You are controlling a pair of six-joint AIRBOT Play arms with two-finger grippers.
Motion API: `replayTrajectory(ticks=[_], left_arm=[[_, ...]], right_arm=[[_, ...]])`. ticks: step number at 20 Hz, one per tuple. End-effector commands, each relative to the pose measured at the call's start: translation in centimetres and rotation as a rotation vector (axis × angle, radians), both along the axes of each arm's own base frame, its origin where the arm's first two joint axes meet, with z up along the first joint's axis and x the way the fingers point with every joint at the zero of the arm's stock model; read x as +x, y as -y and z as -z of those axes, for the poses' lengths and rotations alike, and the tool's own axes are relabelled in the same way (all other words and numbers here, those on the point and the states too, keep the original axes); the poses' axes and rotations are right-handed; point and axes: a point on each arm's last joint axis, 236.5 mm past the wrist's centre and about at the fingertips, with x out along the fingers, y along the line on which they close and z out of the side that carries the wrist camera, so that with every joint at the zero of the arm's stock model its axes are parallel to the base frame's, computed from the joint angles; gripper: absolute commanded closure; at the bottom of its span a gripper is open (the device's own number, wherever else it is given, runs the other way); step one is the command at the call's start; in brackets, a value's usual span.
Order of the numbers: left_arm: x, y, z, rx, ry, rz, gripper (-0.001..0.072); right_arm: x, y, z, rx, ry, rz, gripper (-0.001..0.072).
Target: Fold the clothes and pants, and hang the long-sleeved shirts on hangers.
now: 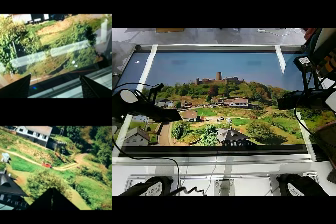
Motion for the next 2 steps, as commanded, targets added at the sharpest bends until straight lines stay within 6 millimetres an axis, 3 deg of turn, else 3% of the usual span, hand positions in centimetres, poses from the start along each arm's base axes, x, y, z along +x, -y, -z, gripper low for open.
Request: replayTrajectory(ticks=[1,2], left_arm=[[0.03,-0.02,-0.04,0.0,0.002,0.0,0.0006],[0.03,-0.02,-0.04,0.0,0.002,0.0,0.0006]], right_arm=[[0.01,-0.03,-0.09,0.001,0.003,0.0,0.0679],[0.01,-0.03,-0.09,0.001,0.003,0.0,0.0679]])
